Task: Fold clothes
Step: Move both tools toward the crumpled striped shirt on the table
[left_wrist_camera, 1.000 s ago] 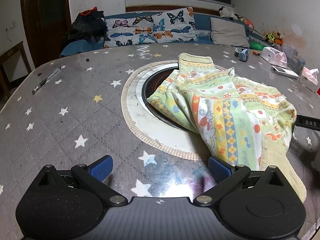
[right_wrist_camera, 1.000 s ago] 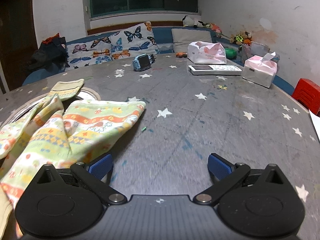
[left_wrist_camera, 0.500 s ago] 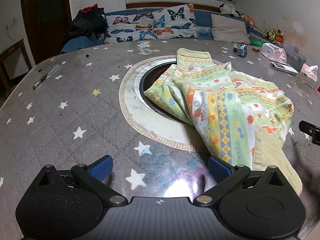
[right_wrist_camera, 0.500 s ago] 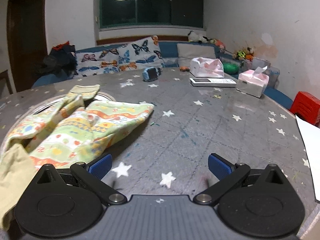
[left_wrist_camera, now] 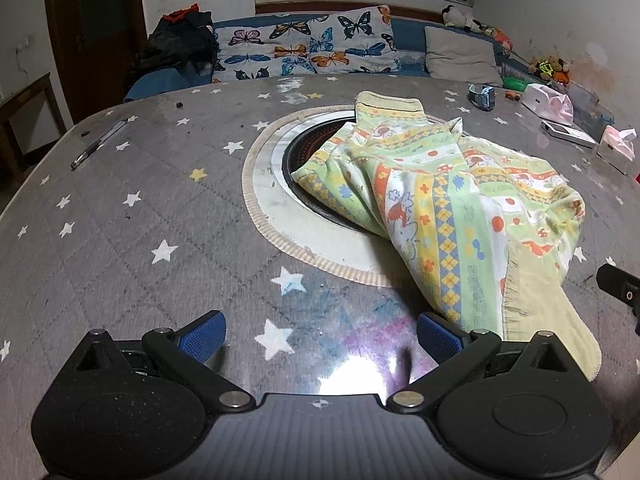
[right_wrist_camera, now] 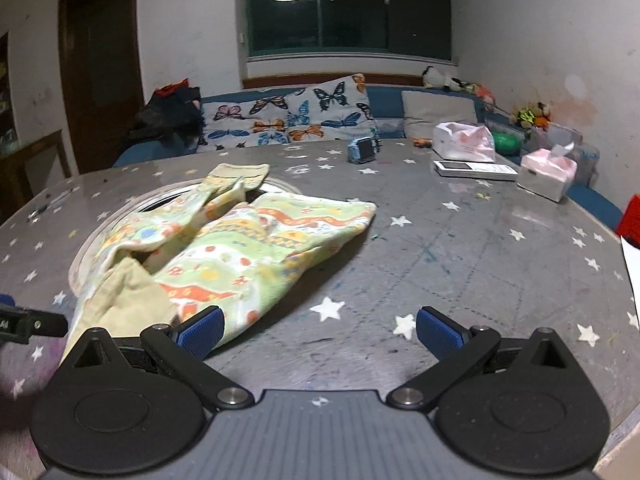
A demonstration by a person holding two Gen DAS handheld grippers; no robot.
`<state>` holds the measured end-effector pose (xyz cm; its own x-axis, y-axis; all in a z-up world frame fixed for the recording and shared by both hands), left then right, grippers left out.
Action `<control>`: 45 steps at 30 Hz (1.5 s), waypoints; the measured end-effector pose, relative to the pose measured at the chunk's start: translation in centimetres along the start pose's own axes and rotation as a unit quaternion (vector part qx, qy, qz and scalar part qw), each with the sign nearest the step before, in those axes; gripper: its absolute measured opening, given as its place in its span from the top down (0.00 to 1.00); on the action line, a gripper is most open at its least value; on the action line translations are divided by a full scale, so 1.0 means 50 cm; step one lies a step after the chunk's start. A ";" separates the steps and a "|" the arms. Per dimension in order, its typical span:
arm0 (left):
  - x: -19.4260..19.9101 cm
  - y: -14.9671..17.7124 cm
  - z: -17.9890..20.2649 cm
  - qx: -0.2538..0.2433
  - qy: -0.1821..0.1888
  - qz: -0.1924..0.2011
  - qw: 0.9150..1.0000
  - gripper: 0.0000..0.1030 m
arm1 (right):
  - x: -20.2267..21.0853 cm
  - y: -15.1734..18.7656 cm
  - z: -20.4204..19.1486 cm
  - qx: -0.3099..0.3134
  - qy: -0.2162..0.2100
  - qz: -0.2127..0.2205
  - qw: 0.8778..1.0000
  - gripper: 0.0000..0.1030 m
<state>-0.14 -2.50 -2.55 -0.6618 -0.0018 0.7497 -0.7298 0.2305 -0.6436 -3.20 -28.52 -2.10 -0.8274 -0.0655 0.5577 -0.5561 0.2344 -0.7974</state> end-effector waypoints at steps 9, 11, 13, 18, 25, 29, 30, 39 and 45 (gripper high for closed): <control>0.010 0.008 0.001 -0.003 -0.009 -0.002 1.000 0.00 | 0.014 0.017 -0.017 0.008 -0.012 -0.013 1.000 0.00; 0.012 0.009 0.003 -0.004 -0.008 0.000 1.000 0.00 | 0.017 0.019 -0.018 0.008 -0.014 -0.014 1.000 0.01; 0.013 0.009 0.004 -0.005 -0.008 0.000 1.000 0.00 | 0.019 0.020 -0.019 0.010 -0.016 -0.014 1.000 0.01; 0.015 0.009 0.005 -0.007 -0.007 0.002 1.000 0.00 | 0.020 0.022 -0.024 0.013 -0.017 -0.017 1.000 0.01; 0.015 0.005 0.007 -0.010 -0.006 0.002 1.000 0.00 | 0.019 0.023 -0.028 0.015 -0.016 -0.022 1.000 0.01; 0.016 0.002 0.008 -0.010 -0.005 0.004 1.000 0.00 | 0.017 0.022 -0.030 0.015 -0.018 -0.024 0.999 0.01; 0.016 0.002 0.008 -0.009 -0.005 0.004 1.000 0.00 | 0.017 0.022 -0.031 0.016 -0.018 -0.024 0.999 0.01; 0.018 -0.009 0.006 -0.010 -0.002 0.010 1.000 0.00 | 0.016 0.015 -0.034 0.018 -0.018 -0.023 0.999 0.01; 0.018 -0.022 0.005 -0.013 0.000 0.016 1.000 0.00 | 0.013 0.006 -0.037 0.018 -0.022 -0.022 0.999 0.02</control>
<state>0.04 -3.01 -1.20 -0.6839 0.0062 0.7295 -0.7041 0.2560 -0.6623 -3.77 -26.72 -1.55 -0.8040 -0.1184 0.5828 -0.5943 0.1958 -0.7800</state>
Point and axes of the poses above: each gripper's, at about its wrist camera, not at the fingertips, and x roughly against the way its jaws point, z to its right, y to its underside, the point moved 3 cm from there along -x, roughly the way its jaws point, and after that the axes turned 13 degrees about -x, right-handed, at the moved point
